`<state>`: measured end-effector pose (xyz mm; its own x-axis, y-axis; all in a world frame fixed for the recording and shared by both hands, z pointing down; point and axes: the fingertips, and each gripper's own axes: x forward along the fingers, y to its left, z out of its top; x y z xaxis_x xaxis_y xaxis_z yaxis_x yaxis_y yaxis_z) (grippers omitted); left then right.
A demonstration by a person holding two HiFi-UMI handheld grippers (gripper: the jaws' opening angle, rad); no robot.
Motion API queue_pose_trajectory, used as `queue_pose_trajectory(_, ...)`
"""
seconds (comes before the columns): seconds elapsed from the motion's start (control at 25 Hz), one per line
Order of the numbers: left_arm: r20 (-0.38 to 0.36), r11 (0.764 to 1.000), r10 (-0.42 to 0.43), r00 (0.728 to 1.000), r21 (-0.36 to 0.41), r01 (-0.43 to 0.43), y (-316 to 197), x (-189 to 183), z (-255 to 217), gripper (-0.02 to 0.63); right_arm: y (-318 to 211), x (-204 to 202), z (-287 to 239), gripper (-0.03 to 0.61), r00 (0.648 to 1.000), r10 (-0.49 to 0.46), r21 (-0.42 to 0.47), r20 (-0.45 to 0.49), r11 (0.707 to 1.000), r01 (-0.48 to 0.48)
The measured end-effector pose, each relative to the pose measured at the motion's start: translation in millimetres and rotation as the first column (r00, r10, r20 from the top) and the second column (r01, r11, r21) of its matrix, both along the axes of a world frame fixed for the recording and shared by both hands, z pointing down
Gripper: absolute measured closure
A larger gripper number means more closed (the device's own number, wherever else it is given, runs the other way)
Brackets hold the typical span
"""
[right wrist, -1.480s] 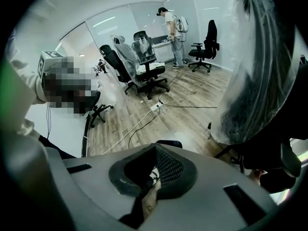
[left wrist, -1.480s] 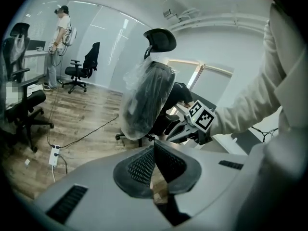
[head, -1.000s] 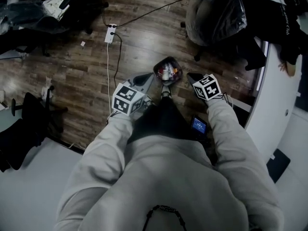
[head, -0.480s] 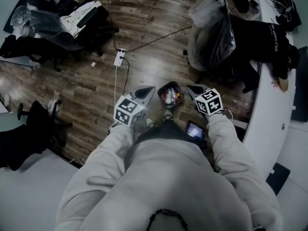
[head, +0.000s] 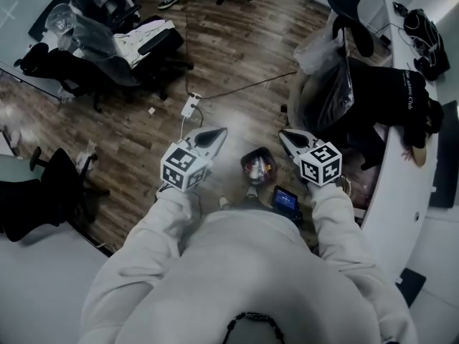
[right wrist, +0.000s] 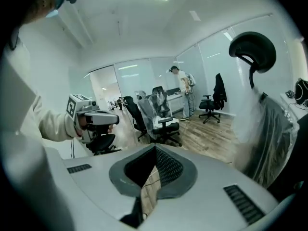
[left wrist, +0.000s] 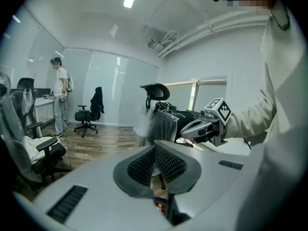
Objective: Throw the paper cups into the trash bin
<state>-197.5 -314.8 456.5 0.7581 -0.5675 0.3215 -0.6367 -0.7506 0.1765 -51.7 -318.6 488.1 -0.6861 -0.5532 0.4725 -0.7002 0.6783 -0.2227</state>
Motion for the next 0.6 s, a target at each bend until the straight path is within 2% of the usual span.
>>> queue_pose_trajectory(0.36,-0.053,0.994,0.003,0.999,0.110,0.003,1.7,-13.4,-52.5,0.624,0.6,-51.9,-84.2,0.558,0.992,-0.105,0.145,0.069,0.985,0.094)
queue_pose_trajectory(0.6,-0.054,0.992,0.019,0.998,0.124,-0.012,5.7,-13.7,-57.8,0.624,2.8,-64.0,-102.4,0.558,0.986,-0.106,0.165,0.126,0.983,0.084)
